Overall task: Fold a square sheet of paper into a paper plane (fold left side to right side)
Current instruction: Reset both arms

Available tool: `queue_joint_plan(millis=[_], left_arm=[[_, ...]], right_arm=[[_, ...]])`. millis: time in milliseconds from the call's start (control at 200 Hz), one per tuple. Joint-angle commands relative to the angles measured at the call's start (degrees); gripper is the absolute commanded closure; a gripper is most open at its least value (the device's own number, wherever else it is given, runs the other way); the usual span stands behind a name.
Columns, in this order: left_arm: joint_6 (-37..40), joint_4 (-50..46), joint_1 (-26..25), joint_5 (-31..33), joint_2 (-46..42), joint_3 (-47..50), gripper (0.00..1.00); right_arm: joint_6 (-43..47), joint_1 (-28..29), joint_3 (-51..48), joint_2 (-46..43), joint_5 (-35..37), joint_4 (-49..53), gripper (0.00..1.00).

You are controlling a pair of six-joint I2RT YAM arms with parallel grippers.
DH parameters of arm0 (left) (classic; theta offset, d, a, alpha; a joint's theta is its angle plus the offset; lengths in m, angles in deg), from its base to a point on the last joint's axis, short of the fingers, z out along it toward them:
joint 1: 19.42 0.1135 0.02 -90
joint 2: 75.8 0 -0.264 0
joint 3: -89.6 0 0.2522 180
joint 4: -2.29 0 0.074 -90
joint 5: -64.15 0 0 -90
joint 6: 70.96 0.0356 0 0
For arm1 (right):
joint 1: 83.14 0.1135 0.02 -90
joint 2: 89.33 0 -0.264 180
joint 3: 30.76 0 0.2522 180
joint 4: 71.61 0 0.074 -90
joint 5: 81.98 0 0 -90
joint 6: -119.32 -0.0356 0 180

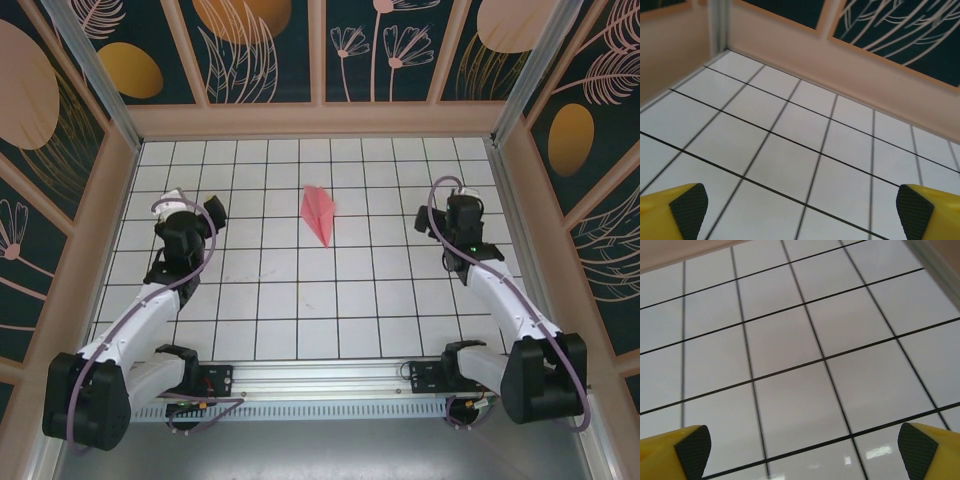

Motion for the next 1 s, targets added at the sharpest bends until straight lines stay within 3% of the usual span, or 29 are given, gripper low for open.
queue_joint_plan(millis=[0, 70, 190, 405, 636, 716, 831, 861, 916, 996], left_arm=[[7.6, 16.0, 0.8, 9.6, -0.2, 6.1, 0.01], [11.9, 23.1, 1.6, 9.8, 1.8, 9.8, 0.02], [15.5, 26.1, 2.6, 11.8, 8.1, 10.7, 0.02], [18.0, 38.7, 4.9, 7.0, 16.3, 13.9, 0.01], [19.3, 51.8, 9.1, -2.1, 19.8, 17.2, 0.02], [18.2, 62.0, 10.6, -5.0, 24.9, 19.2, 0.01], [20.9, 61.6, 10.6, -11.9, 27.5, 18.3, 0.01], [21.0, 64.1, 10.6, -12.0, 28.8, 18.3, 0.02], [20.1, 58.6, 10.7, -10.5, 27.4, 16.8, 0.01], [19.6, 58.3, 10.7, -9.7, 27.7, 16.4, 0.02]], right_arm=[[6.4, -2.8, -7.2, -0.3, 1.5, -19.2, 0.01], [7.7, -4.6, -11.9, 1.2, 1.8, -28.5, 0.01], [7.8, -7.6, -15.9, 6.0, -0.9, -40.8, 0.01], [9.2, -8.1, -19.8, 17.1, -4.0, -61.4, 0.01], [9.6, -8.4, -22.2, 22.3, -7.9, -71.4, 0.01], [10.2, -8.4, -24.5, 24.5, -9.0, -77.4, 0.01], [9.8, -8.8, -24.6, 24.3, -9.7, -77.2, 0.01], [9.7, -9.1, -24.6, 24.4, -10.2, -77.4, 0.01], [9.6, -9.2, -24.7, 24.5, -10.4, -77.3, 0.01], [9.7, -9.2, -24.7, 24.4, -10.3, -77.3, 0.01]])
